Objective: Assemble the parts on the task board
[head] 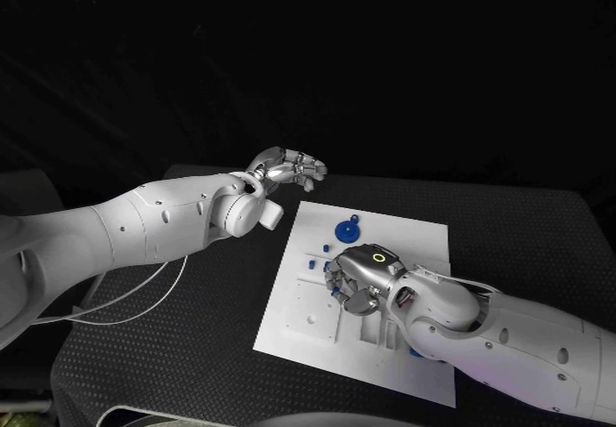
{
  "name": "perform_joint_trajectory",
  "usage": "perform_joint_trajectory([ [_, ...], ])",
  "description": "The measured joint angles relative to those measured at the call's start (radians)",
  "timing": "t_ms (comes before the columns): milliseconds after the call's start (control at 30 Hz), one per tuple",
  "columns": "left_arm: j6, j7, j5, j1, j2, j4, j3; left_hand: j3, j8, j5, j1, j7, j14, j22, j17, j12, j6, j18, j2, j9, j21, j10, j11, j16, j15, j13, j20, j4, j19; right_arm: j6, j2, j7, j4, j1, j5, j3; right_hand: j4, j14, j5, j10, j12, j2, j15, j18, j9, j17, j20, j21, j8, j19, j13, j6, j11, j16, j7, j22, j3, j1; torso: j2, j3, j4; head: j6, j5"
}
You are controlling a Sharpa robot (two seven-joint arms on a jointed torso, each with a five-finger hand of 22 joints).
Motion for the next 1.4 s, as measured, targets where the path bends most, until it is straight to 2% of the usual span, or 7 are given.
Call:
perform_joint_trajectory([
  [233,0.000,0.000,0.000,0.000,0.002,0.002,0.000,0.000,0.000,0.000,0.000,0.000,0.000,0.001,0.001,0.000,0.000,0.000,0.000,0.000,0.000,0.000,0.000,0.000,0.000,0.000,0.000,0.000,0.000,0.003,0.018,0.000,-0.017,-0.028,-0.014,-0.004,0.000,0.000,0.000,-0.001,0.000,0.001,0.000,0.000,0.001,0.000,0.000,0.000,0.000,0.000,0.000,0.000,0.001,0.000,0.000,0.000,0.000,0.001,0.000,0.0007,-0.0005,-0.007,0.013],
  [400,0.000,0.000,0.000,0.000,-0.002,0.004,0.000,0.000,0.000,0.000,0.000,0.000,0.000,0.001,0.001,0.000,0.000,0.000,0.000,0.000,0.000,0.000,0.000,0.000,0.000,0.000,0.000,0.000,0.000,0.003,0.026,0.000,-0.017,-0.039,-0.022,-0.004,-0.001,0.000,0.005,-0.002,0.000,0.001,0.000,0.000,0.001,0.001,0.000,0.000,0.000,0.000,0.002,0.000,0.002,0.000,0.000,0.000,-0.001,0.001,0.000,0.0019,-0.0013,-0.006,0.013],
  [733,0.000,0.000,0.000,0.000,-0.006,0.006,0.000,0.000,0.000,0.000,0.000,0.000,0.000,0.002,0.002,0.000,0.000,0.000,0.000,0.000,0.000,0.000,0.000,-0.004,0.000,0.000,0.000,0.000,0.000,0.004,0.024,-0.002,-0.021,-0.041,-0.033,-0.004,-0.001,0.000,0.005,-0.004,-0.001,0.001,-0.005,0.000,0.003,0.001,0.000,0.000,0.000,0.000,0.004,0.000,0.003,0.000,0.000,0.000,-0.001,0.001,0.000,0.0029,-0.0026,-0.011,0.014],
  [1400,0.001,-0.002,0.000,0.000,-0.009,0.006,0.000,0.000,0.000,0.000,0.000,0.000,0.000,0.002,0.004,0.000,0.000,0.000,0.000,0.000,-0.004,0.000,0.000,-0.004,0.000,0.000,0.000,0.000,0.000,-0.001,0.022,-0.020,-0.025,-0.041,-0.056,-0.006,-0.001,0.000,0.005,-0.002,-0.004,0.001,-0.004,0.000,0.005,0.003,0.000,0.000,0.000,0.000,0.008,0.000,0.001,0.000,0.000,0.000,-0.001,0.001,0.000,0.0018,-0.0008,-0.012,0.009],
])
